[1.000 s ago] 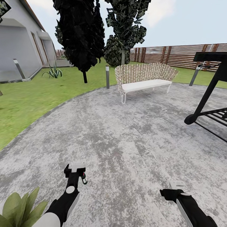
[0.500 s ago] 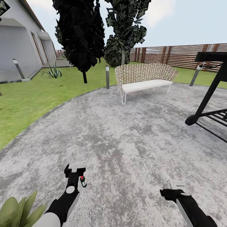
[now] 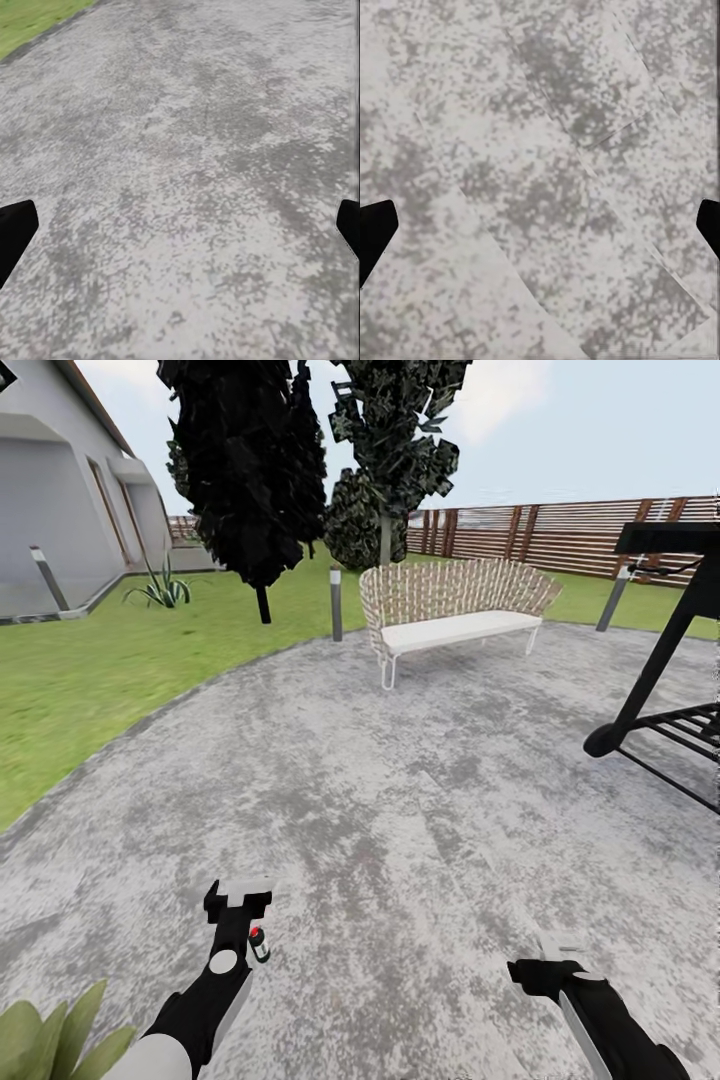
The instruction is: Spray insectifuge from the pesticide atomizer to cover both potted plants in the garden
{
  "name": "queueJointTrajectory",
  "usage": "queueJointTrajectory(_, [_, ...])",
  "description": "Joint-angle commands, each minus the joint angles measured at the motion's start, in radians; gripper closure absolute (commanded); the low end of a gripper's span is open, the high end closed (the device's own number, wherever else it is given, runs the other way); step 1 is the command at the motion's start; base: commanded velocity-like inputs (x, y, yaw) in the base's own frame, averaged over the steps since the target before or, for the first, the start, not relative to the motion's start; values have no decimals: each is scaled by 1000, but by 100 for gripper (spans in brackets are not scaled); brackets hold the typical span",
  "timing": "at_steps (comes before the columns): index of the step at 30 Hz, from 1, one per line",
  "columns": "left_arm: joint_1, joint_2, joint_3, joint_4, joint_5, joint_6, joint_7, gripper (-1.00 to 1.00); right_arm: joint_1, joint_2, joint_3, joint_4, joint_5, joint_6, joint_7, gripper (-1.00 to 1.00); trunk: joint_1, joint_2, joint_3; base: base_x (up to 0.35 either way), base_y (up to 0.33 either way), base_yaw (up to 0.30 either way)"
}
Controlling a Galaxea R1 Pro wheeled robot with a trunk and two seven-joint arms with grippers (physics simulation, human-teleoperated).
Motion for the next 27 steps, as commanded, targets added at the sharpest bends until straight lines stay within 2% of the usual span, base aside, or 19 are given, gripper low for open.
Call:
queueJointTrajectory(1, [-1,0,-3,1,-10,0,10,-100,0,0,-1,-1,-6,5,1,-100,0,0,-2,1,0,-110])
queueJointTrajectory(13, [-1,1,-1,1,-10,0,10,-100,0,0,-1,-1,-6,4,1,-100,0,0,-9,0,0,-15])
queueJointTrajectory(27, [-1,2,-1,1,-10,0,10,-100,0,0,0,-1,-6,5,1,-100,6,-4,-85,0,0,0])
